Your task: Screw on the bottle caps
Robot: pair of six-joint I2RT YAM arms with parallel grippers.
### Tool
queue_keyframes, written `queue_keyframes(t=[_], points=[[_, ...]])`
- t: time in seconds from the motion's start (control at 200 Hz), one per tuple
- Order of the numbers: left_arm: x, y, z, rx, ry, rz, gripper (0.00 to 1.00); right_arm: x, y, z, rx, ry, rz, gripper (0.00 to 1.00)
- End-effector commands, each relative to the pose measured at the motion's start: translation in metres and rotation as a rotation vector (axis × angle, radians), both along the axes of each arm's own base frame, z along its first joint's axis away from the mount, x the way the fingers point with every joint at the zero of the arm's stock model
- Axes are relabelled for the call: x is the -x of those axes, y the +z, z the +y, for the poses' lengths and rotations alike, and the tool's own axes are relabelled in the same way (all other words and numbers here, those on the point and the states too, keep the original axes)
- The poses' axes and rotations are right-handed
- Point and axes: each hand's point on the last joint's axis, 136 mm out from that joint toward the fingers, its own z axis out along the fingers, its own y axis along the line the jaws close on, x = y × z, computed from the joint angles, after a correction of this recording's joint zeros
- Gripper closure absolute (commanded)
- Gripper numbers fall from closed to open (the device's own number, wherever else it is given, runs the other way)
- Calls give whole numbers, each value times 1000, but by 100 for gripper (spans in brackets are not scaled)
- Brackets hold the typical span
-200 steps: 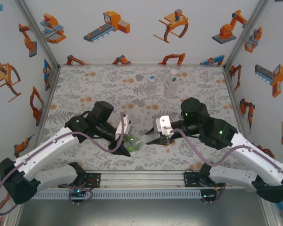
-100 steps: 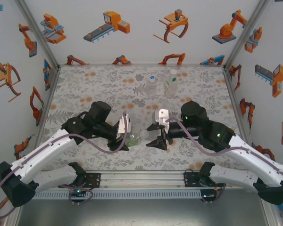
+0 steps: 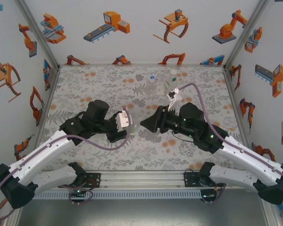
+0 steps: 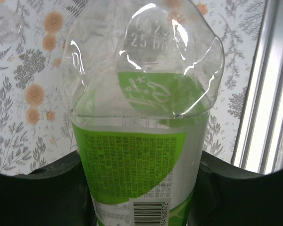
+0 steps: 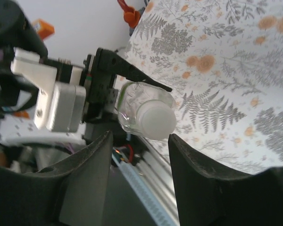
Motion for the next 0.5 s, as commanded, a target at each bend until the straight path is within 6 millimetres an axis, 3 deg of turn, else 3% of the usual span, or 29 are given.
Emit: queue_keyframes(t=[0.0,0.225,0.496], points=[[-9,-6,4,-18,51,-3,100,-14,-3,-4,-125,-136,174,49],[-9,-7,3,-23,48,0,100,-20,-20,6,-127,-148,273,46],[-5,-8,3,-25,32,2,100,-27,-27,6,-116,-154,298,52]])
